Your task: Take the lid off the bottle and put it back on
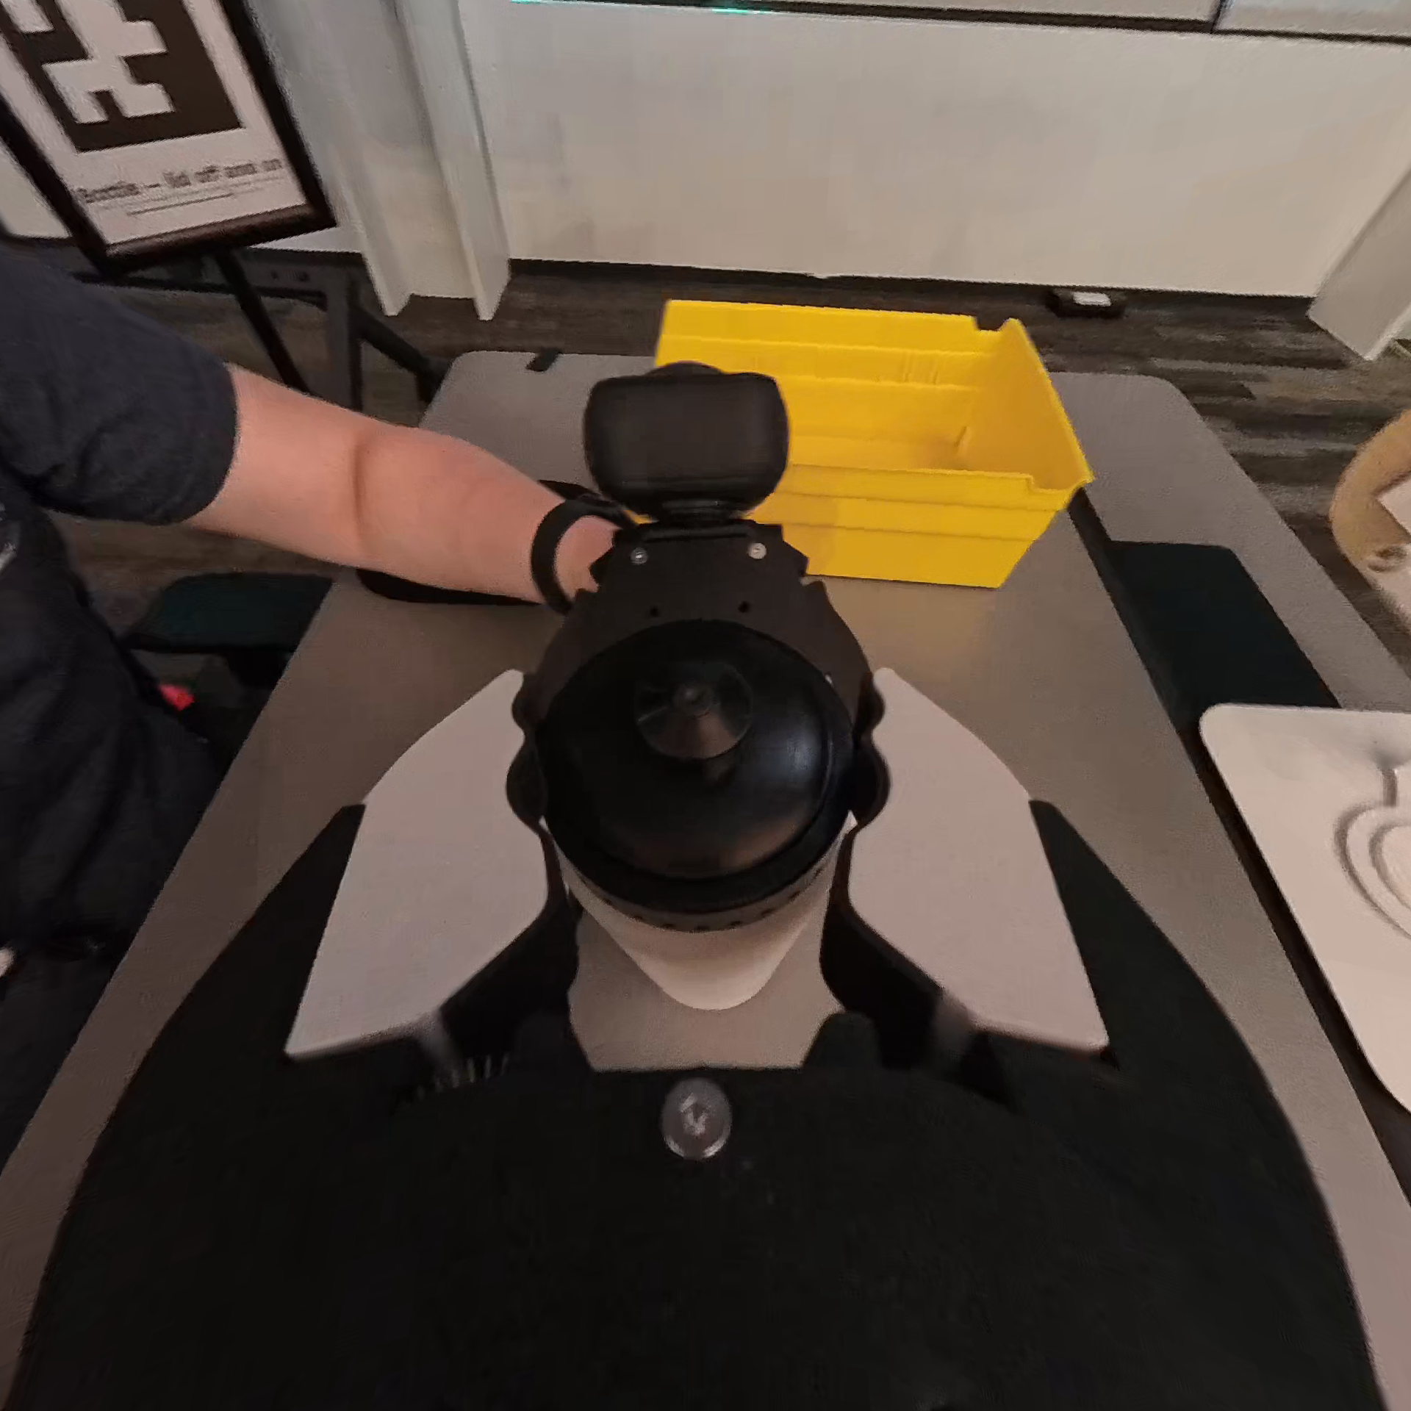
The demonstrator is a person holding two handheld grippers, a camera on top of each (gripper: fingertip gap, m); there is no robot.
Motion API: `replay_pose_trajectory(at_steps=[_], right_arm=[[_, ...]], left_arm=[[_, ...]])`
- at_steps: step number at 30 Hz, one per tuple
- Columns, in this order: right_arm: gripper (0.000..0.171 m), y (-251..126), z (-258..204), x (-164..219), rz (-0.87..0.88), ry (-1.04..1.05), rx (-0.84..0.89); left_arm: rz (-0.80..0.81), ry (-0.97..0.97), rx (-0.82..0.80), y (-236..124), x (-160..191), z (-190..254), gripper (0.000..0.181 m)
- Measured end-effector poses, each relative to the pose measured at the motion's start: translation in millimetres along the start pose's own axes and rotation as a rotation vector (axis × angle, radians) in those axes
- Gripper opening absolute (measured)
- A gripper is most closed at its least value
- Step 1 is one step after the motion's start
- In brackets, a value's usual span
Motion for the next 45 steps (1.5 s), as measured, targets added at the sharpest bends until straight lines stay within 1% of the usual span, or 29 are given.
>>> replay_pose_trajectory(at_steps=[3, 6, 9, 11, 13, 15, 17, 20, 21, 22, 26, 29, 31, 32, 34, 36, 37, 40, 41, 42, 44, 45], right_arm=[[0.079, -6.0, -15.4, 2.3, 0.038, -0.081, -0.178], [0.079, -6.9, -24.5, 4.1, 0.090, -0.097, -0.315], [0.080, -4.1, -24.8, 4.3, 0.127, -0.077, -0.351], [0.082, -3.2, -17.2, 1.9, 0.157, -0.061, -0.279], [0.090, -4.2, -6.4, 0.1, 0.167, -0.049, -0.161], [0.092, -7.7, 4.3, -1.5, 0.154, -0.033, -0.036], [0.093, -10.8, 12.1, -4.0, 0.161, -0.028, 0.073], [0.090, -9.5, 16.8, -5.0, 0.137, -0.005, 0.148], [0.080, -7.7, 16.2, -3.2, 0.105, -0.008, 0.144], [0.073, -5.9, 15.3, -1.1, 0.070, -0.008, 0.135], [0.073, -7.8, 11.0, -1.5, 0.049, -0.012, 0.104], [0.073, -11.8, 0.4, -0.5, 0.065, -0.085, -0.017], [0.072, -13.3, -5.5, 1.6, 0.116, -0.117, -0.117], [0.071, -12.8, -5.7, 2.3, 0.135, -0.111, -0.138], [0.074, -10.9, -0.7, 1.1, 0.115, -0.055, -0.087], [0.090, -10.1, 7.2, -0.2, 0.043, 0.009, 0.048], [0.092, -10.2, 9.0, -0.2, 0.006, 0.016, 0.102], [0.089, -7.4, 10.6, -2.1, -0.060, 0.073, 0.192], [0.080, -6.4, 11.5, -3.3, -0.071, 0.097, 0.219], [0.075, -5.9, 12.4, -4.0, -0.079, 0.114, 0.238], [0.076, -6.4, 8.7, -4.1, -0.094, 0.089, 0.206], [0.076, -7.9, 4.5, -4.0, -0.097, 0.050, 0.159]], left_arm=[[-0.002, 0.042, 0.117, 4.4, -3.2, 16.1, 0.099], [0.001, 0.053, 0.210, 9.0, -4.2, 28.3, 0.099], [0.008, 0.049, 0.193, 11.8, -4.2, 28.6, 0.100], [0.005, 0.023, 0.137, 10.7, -3.8, 20.8, 0.099], [0.008, 0.002, 0.061, 8.2, -2.5, 10.8, 0.099], [0.014, -0.031, -0.005, 5.2, -0.4, 0.9, 0.099], [0.018, -0.066, -0.067, 2.4, 1.6, -8.0, 0.099], [0.019, -0.109, -0.124, -0.8, 3.4, -16.4, 0.099], [0.019, -0.115, -0.128, -1.3, 3.6, -17.4, 0.099], [0.018, -0.115, -0.126, -1.6, 3.8, -17.5, 0.099], [0.014, -0.078, -0.087, -0.7, 3.2, -12.6, 0.099], [0.021, -0.021, -0.002, 2.6, 0.9, -1.2, 0.099], [0.025, -0.002, 0.056, 4.5, 0.2, 5.9, 0.099], [0.028, -0.009, 0.058, 5.2, 0.3, 5.9, 0.100], [0.031, -0.030, 0.012, 4.2, 1.2, 0.2, 0.100], [0.024, -0.043, -0.062, 0.4, 2.1, -8.1, 0.100], [0.023, -0.053, -0.093, -1.3, 2.6, -11.7, 0.099], [0.027, -0.105, -0.142, -3.5, 3.9, -18.9, 0.100], [0.023, -0.108, -0.143, -3.4, 4.2, -19.2, 0.099], [0.018, -0.103, -0.142, -3.1, 4.2, -18.7, 0.100], [0.016, -0.069, -0.106, -2.5, 3.4, -14.4, 0.099], [0.019, -0.043, -0.060, -1.7, 2.6, -9.5, 0.099]])
Point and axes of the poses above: each gripper's, where its closed fingertips meet, y out along the fingers, x out of its underside, z = x × y across the jaws, the point moved 8 cm from there along -y, back along the fingers, and after that the axes turned 3 degrees about z, right-handed, at the moved point
